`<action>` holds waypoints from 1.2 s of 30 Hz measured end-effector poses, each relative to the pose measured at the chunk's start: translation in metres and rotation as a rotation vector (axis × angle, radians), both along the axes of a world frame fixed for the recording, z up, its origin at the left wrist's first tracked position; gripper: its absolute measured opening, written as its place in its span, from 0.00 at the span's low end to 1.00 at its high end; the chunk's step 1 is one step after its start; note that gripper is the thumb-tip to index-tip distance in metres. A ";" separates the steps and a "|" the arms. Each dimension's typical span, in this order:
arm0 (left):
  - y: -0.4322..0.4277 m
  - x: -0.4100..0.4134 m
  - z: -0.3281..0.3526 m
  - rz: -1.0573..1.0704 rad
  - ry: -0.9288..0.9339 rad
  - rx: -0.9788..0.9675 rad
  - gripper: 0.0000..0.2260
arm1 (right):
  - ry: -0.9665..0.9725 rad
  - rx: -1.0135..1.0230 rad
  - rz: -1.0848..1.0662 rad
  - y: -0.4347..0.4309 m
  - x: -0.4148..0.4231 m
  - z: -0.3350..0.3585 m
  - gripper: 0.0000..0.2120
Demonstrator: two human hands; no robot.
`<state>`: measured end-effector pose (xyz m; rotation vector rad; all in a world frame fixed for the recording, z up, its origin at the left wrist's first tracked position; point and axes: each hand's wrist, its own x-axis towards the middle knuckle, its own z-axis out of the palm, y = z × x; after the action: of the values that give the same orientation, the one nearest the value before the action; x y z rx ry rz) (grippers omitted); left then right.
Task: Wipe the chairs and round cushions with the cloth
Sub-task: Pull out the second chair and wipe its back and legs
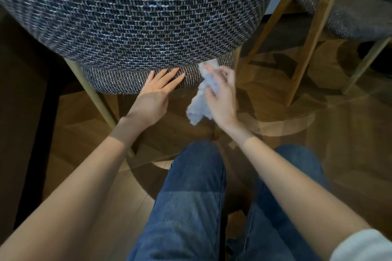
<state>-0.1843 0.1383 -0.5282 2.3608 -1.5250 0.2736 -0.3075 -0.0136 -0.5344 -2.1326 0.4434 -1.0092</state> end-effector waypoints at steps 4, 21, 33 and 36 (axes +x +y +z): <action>0.015 -0.006 -0.006 0.077 -0.047 -0.041 0.31 | -0.008 -0.038 -0.221 -0.056 -0.005 0.018 0.24; 0.039 -0.007 -0.001 0.041 0.116 -0.047 0.34 | 0.155 0.007 0.037 0.033 0.013 -0.005 0.23; 0.044 -0.030 0.010 0.246 0.791 -0.406 0.32 | 0.139 0.405 0.398 0.037 0.010 0.010 0.15; 0.014 -0.036 0.002 0.317 0.588 -0.415 0.37 | 0.208 0.363 0.378 0.024 0.014 0.018 0.18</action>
<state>-0.2205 0.1523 -0.5265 2.0769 -0.7420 -0.0389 -0.2932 0.0107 -0.5161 -1.8997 0.2798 -0.4566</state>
